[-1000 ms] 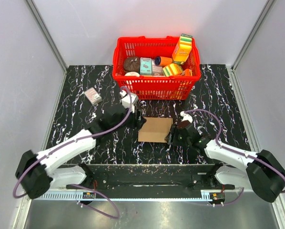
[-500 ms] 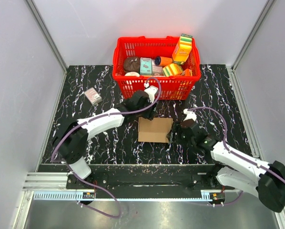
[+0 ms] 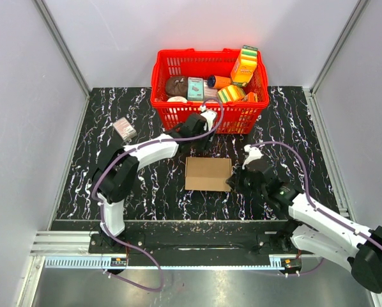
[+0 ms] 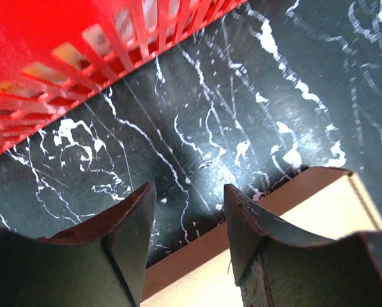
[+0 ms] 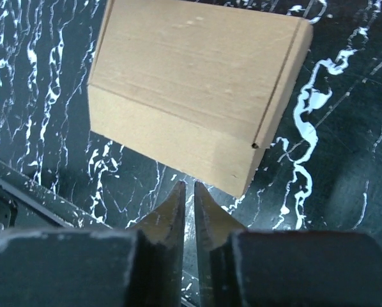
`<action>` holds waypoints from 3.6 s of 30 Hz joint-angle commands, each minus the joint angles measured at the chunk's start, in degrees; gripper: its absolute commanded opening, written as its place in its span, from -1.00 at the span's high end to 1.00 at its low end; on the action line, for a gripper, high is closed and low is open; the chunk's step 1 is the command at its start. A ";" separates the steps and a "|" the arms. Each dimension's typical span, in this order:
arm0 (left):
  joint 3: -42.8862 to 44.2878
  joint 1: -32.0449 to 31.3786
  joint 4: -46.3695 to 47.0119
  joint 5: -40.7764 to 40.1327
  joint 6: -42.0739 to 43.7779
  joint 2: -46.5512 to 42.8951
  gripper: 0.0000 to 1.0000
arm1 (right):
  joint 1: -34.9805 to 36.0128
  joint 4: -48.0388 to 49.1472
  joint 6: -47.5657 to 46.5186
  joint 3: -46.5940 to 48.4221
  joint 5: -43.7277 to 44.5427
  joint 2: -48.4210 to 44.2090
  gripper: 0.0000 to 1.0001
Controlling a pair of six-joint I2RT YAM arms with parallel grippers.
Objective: Fold the paper box
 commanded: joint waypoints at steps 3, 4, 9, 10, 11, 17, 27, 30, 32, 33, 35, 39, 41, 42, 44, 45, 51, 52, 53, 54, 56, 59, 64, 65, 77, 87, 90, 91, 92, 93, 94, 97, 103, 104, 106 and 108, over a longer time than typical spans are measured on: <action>2.64 1.00 -1.15 -1.05 0.36 2.95 0.07 | 0.45 6.91 -3.03 0.89 -8.34 2.65 0.92; 2.55 0.92 -1.24 -1.14 0.27 3.22 0.09 | 0.54 7.43 -3.21 0.98 -8.86 3.18 0.94; 2.64 1.18 -1.33 -2.46 0.10 4.71 0.15 | 0.54 10.95 -4.44 2.12 -11.94 8.35 0.98; 2.55 1.27 -1.59 -2.55 0.10 4.98 0.17 | 0.54 11.30 -4.44 2.29 -11.95 9.06 0.98; 2.64 1.18 -1.77 -2.63 0.10 5.15 0.17 | 0.54 11.83 -4.62 2.47 -11.95 9.68 0.98; 1.41 1.27 -2.38 -2.55 -0.17 5.95 0.23 | 0.54 14.64 -4.00 2.56 -11.95 12.58 0.99; -3.94 1.18 -4.32 -4.21 -0.52 2.88 0.24 | 0.54 14.29 -3.56 1.77 -13.62 13.73 1.00; -6.05 1.27 -4.41 -4.13 -0.87 1.56 0.25 | 0.54 13.94 -3.21 0.81 -13.62 13.12 1.00; -7.02 1.27 -4.41 -4.22 -1.13 0.68 0.25 | 0.54 13.51 -2.95 0.54 -13.35 12.85 1.00; -7.90 1.18 -4.49 -4.39 -1.57 0.41 0.26 | 0.62 13.24 -2.95 0.36 -13.35 12.76 1.00; -8.96 1.18 -4.41 -4.39 -2.01 -0.81 0.26 | 0.63 12.71 -2.77 0.27 -13.00 12.15 1.00; -12.73 1.27 -4.06 -4.04 -3.59 -3.63 0.27 | 0.63 10.25 -2.33 -0.16 -11.42 10.31 1.00; -14.05 1.09 -3.44 -3.52 -4.12 -5.20 0.27 | 0.63 7.89 -1.81 0.01 -9.40 9.60 1.00; -15.19 1.18 -3.27 -2.82 -4.73 -5.74 0.28 | 0.54 7.01 -1.72 0.19 -8.61 9.43 1.00; -16.69 1.09 -3.00 -2.11 -5.44 -7.14 0.28 | 0.63 4.73 -1.02 0.54 -7.03 8.90 0.98; -17.31 1.01 -2.83 -2.02 -5.70 -7.67 0.28 | 0.54 4.19 -0.93 0.63 -6.85 8.72 0.99; -21.87 0.04 -0.98 -0.09 -8.07 -11.80 0.30 | 0.54 -1.43 0.39 1.86 -3.78 7.23 0.98; -22.49 -0.14 -0.28 0.17 -8.25 -12.15 0.30 | 0.62 -2.14 0.65 2.20 -2.12 6.96 0.98; -22.85 -0.57 -0.10 0.44 -8.60 -12.77 0.30 | 0.54 -3.27 0.57 2.21 -1.58 6.79 0.98; -23.28 -0.75 -0.01 0.35 -8.95 -13.03 0.31 | 0.62 -3.55 0.74 2.30 -1.23 6.70 0.98; -23.55 -1.36 0.25 0.53 -9.39 -13.47 0.31 | 0.54 -4.60 1.09 2.65 0.00 6.87 0.97; -23.90 -3.12 0.78 0.79 -10.27 -14.00 0.32 | 0.62 -6.44 2.23 3.35 2.64 7.31 0.97; -23.46 -6.46 0.78 0.00 -11.94 -14.44 0.32 | 0.54 -8.12 3.99 3.79 6.85 6.70 0.98; -23.38 -7.34 0.78 0.00 -12.29 -14.44 0.32 | 0.54 -8.21 4.17 3.88 6.86 6.44 0.98; -22.77 -8.31 -0.10 -3.51 -11.24 -13.22 0.32 | 0.63 -9.35 3.12 5.46 8.09 8.62 0.96; -18.55 -7.52 -1.16 -4.22 -8.87 -9.96 0.32 | 0.63 -8.73 1.10 8.18 11.61 15.13 0.96; -17.93 -7.52 -0.19 -2.38 -8.78 -9.43 0.33 | 0.54 -8.47 0.39 9.24 11.61 16.98 0.96; -17.75 -7.52 0.07 -2.02 -8.78 -9.17 0.33 | 0.54 -8.04 0.30 9.33 11.43 17.59 0.96; -17.75 -7.61 0.16 -1.41 -8.87 -9.00 0.33 | 0.54 -7.77 0.22 9.33 11.35 17.95 0.96; -17.75 -7.52 0.43 -1.23 -8.87 -8.91 0.33 | 0.62 -7.33 0.13 9.41 11.17 18.21 0.97; -17.84 -7.52 0.51 -0.88 -8.96 -8.65 0.33 | 0.63 -7.24 0.04 9.50 11.17 18.82 0.97; -18.36 -7.70 1.13 0.17 -9.13 -8.47 0.34 | 0.54 -6.98 -0.05 9.59 10.99 20.05 0.97; -18.81 -8.05 2.36 1.32 -9.66 -8.03 0.35 | 0.63 -4.96 0.57 8.98 9.24 21.20 0.98; -18.81 -8.14 2.45 1.41 -9.75 -7.94 0.35 | 0.63 -4.52 0.57 8.89 8.97 21.29 0.97; -18.72 -8.40 2.89 1.41 -10.01 -7.68 0.35 | 0.54 -3.90 0.74 8.80 8.62 21.03 0.98; -18.54 -8.66 2.89 1.41 -10.10 -7.33 0.35 | 0.54 -3.73 0.74 8.80 8.53 20.85 0.98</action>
